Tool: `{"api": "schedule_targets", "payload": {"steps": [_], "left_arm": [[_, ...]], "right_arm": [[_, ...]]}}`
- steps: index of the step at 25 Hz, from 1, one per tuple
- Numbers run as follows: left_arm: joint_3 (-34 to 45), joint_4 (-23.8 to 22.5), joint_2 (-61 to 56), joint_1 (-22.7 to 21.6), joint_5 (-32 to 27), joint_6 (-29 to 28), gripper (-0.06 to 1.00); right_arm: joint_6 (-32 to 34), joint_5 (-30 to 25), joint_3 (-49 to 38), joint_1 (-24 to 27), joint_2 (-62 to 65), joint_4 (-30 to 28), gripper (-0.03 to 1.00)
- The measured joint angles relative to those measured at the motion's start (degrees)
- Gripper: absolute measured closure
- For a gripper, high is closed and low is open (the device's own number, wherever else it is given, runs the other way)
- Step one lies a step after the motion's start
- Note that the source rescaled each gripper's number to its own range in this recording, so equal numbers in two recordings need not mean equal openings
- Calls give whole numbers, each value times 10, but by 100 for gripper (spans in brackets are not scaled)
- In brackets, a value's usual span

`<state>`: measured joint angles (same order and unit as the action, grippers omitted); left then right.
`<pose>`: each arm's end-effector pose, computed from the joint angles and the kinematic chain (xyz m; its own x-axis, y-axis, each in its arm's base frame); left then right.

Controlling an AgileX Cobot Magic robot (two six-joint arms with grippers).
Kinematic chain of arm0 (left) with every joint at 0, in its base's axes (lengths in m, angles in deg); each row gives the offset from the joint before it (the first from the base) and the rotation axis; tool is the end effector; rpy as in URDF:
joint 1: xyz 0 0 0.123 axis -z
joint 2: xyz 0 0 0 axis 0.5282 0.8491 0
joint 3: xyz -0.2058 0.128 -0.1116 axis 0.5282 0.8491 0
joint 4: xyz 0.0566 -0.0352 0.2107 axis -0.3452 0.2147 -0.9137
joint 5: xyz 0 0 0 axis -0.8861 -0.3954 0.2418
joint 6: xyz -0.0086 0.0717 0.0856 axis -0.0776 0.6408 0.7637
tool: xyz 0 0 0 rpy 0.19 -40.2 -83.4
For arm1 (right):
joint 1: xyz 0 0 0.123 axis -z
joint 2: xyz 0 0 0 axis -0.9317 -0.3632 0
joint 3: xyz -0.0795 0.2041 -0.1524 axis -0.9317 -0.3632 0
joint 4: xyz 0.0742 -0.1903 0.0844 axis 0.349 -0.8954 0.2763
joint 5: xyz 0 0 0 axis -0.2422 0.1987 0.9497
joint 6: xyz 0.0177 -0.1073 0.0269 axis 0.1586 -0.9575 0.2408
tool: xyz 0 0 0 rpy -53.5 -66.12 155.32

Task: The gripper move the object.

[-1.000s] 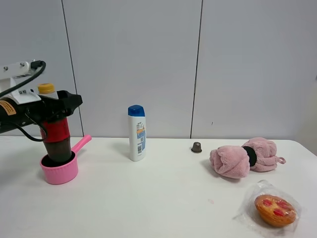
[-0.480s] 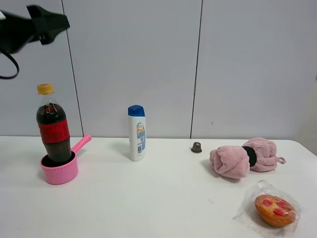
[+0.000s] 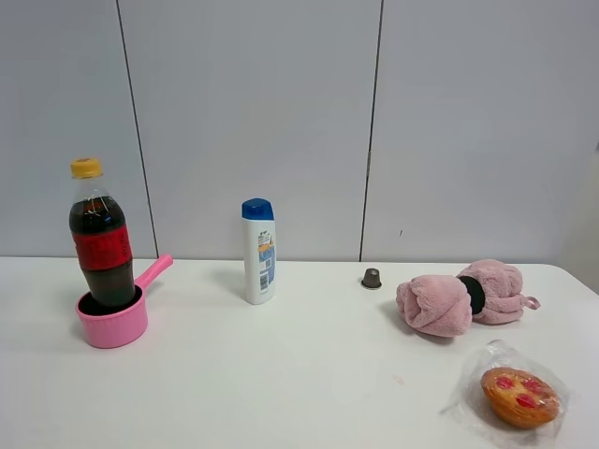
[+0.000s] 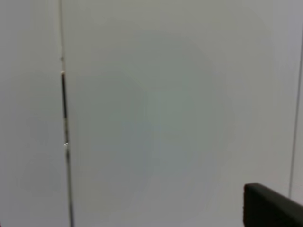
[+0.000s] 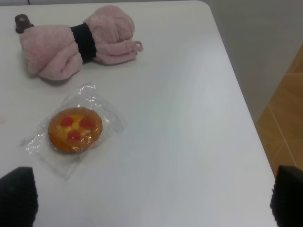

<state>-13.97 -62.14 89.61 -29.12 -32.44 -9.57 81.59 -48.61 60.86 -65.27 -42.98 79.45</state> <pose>0.2132 -0.0310 0.3778 0.1972 -0.1524 -0.9684 0.2585 0.9610 -0.0986 0.0045 -0.0031 0.2541 -0.4452 -0.0010 -0.8954 0.0709 0.9968 -0.0364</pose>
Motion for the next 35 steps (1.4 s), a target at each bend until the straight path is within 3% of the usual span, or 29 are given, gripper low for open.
{"api": "schedule_targets", "payload": {"steps": [4, 7, 12, 16, 20, 23, 25, 30, 35], "left_arm": [[0, 13, -57, 0, -125, -1, -5], [-10, 46, -89, 0, -266, -1, -5], [-79, 82, -124, 0, -553, 31, -5], [-151, 138, -129, 0, -735, 129, -5], [-186, 172, -130, 0, -868, 245, -6], [-188, 175, -130, 0, -934, 307, -6], [-188, 177, -130, 0, -943, 328, -6], [-188, 187, -149, -4, -945, 339, -6], [-160, 194, -235, -42, -945, 340, -6]], "right_arm": [[0, 0, 0, 0, 0, 0, -3], [0, 0, 0, 0, 0, 0, -3], [0, 0, 0, 0, 0, 0, -3], [0, 0, 0, 0, 0, 0, -3], [0, 0, 0, 0, 0, 0, -3], [0, 0, 0, 0, 0, 0, -3], [0, 0, 0, 0, 0, 0, -3], [0, 0, 0, 0, 0, 0, -3], [0, 0, 0, 0, 0, 0, -3]]}}
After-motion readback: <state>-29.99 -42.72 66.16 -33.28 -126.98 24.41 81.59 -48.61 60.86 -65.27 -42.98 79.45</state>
